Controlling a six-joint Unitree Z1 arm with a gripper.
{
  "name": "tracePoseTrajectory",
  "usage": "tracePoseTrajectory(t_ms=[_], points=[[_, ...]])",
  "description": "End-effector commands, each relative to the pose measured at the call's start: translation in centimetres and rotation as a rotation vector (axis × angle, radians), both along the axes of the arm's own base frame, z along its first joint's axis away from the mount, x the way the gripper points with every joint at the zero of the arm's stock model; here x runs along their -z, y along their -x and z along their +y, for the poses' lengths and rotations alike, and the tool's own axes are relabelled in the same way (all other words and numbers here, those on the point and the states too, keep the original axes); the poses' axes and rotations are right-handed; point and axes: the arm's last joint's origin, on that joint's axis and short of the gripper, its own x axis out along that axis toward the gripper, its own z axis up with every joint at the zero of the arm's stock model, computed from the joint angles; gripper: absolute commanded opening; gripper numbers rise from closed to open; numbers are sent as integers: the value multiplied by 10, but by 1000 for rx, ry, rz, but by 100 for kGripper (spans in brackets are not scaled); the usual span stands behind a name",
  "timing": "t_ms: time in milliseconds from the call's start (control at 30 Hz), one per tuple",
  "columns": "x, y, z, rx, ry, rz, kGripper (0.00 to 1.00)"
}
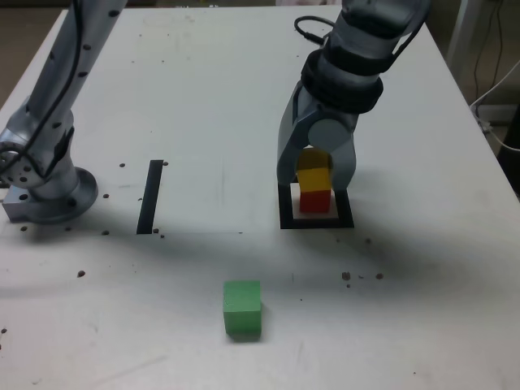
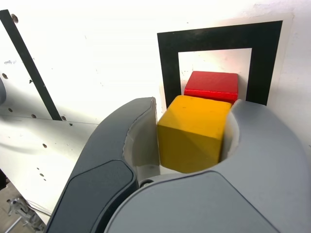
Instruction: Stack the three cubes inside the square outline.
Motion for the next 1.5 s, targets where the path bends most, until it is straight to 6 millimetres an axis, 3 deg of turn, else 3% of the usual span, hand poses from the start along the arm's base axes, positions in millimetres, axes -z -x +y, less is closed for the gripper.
tracePoseTrajectory(t_ms=[0, 133, 467, 733, 867, 1067, 1267, 1467], points=[[2, 0, -1, 4, 2, 8, 86], [2, 1, -1, 5, 2, 8, 99], [-11, 18, 1, 0, -10, -7, 99], [-60, 46, -8, 41, -49, -161, 99], [-92, 61, -24, 108, -60, -323, 99], [-125, 104, -55, 158, -55, -524, 99], [-142, 137, -66, 183, -6, -578, 99], [-139, 151, -66, 183, 21, -517, 99]])
